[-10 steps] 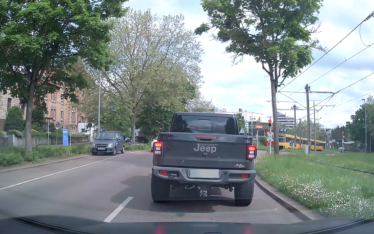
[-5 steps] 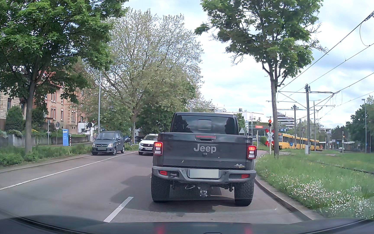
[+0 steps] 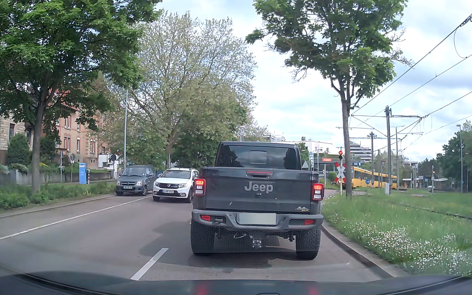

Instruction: Follow the waypoints while adhering to traffic rules and regulations

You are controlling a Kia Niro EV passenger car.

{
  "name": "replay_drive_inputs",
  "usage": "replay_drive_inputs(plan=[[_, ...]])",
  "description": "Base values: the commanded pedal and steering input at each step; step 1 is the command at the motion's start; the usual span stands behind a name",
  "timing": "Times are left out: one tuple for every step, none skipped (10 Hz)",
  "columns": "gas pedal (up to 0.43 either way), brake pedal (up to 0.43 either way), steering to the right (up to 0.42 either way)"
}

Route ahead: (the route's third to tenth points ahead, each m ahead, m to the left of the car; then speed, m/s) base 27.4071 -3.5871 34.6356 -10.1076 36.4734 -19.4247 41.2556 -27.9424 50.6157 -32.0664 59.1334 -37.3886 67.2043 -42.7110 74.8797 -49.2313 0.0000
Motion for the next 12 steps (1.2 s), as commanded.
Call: replay_drive_inputs(plan=[[0.0,0.0,-0.013],[0.0,0.0,-0.013],[0.0,0.0,-0.013],[0.0,0.0,-0.013],[0.0,0.0,-0.013],[0.0,0.0,-0.013],[0.0,0.0,-0.013],[0.0,0.0,-0.013],[0.0,0.0,-0.013],[0.0,0.0,-0.013],[0.0,0.0,-0.013],[0.0,0.0,-0.013]])
